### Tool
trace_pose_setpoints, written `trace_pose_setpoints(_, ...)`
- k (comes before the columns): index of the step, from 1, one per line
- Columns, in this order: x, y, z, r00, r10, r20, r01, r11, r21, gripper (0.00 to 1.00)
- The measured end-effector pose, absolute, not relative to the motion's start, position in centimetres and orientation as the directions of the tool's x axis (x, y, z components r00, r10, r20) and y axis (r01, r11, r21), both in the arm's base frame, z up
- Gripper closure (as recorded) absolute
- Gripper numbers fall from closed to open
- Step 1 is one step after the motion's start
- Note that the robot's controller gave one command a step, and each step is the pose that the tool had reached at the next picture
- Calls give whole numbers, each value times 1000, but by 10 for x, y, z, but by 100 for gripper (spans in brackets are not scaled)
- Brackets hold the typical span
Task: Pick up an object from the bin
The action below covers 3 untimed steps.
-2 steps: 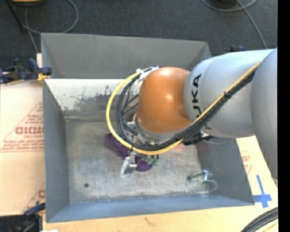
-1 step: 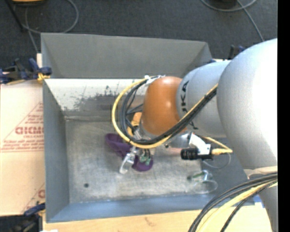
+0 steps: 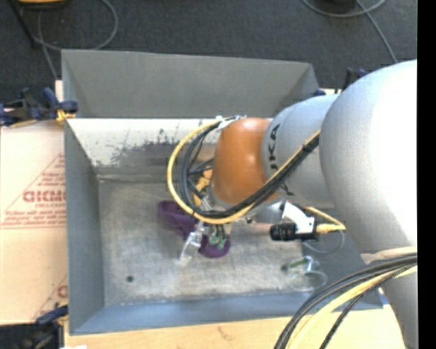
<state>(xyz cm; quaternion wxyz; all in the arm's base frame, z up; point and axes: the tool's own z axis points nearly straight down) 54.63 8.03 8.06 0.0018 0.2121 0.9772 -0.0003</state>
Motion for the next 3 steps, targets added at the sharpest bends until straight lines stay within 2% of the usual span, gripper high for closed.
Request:
trace_pose_setpoints(1,557,89,77,-898,440,7,440,898,-7,0)
trace_pose_setpoints(2,550,107,81,-863,504,18,504,864,-1,100)
trace_pose_setpoints(3,551,107,81,-863,504,16,505,863,1,100)
